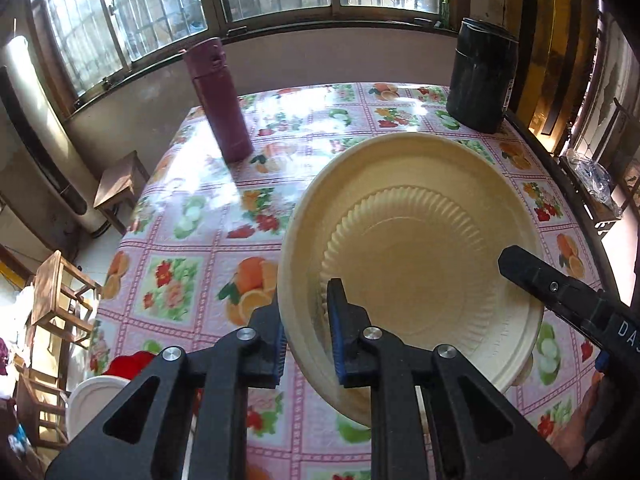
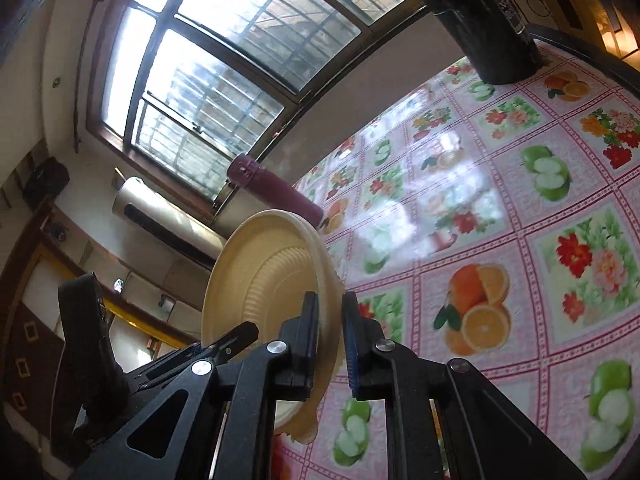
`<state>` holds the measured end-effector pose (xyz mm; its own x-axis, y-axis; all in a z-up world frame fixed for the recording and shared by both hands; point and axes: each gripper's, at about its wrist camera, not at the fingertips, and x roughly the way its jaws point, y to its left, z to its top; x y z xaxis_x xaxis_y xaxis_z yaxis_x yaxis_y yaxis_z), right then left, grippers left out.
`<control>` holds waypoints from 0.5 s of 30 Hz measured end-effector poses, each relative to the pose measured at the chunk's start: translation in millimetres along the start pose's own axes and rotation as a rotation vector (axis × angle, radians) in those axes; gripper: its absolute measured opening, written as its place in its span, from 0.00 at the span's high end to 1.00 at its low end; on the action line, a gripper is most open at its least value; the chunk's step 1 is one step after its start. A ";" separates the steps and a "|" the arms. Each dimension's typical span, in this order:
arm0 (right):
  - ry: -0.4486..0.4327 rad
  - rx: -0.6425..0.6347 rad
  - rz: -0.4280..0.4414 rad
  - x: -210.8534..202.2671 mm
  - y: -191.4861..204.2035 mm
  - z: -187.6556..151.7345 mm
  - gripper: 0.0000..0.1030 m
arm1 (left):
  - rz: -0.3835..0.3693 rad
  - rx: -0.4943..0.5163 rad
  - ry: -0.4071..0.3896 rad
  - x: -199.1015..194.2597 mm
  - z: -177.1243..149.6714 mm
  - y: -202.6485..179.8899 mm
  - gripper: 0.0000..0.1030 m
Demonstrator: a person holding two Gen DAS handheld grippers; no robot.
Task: Organize plates and bowls
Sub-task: 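Lift the cream plastic bowl with both grippers and carry it to the stack, then lower the cream plastic bowl onto the stacked bowls and open both grippers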
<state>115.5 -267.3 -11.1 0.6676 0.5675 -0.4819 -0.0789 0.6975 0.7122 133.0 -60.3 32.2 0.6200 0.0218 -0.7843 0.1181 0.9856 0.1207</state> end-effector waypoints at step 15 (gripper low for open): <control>0.228 -0.304 0.033 101.4 137.3 -152.0 0.86 | 0.274 -0.010 0.110 -3.3 -122.2 140.9 0.77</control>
<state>59.8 -47.5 -39.8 0.4815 0.6510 -0.5868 -0.3368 0.7555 0.5619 52.8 99.0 -22.5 0.5398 0.3051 -0.7845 -0.0507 0.9421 0.3315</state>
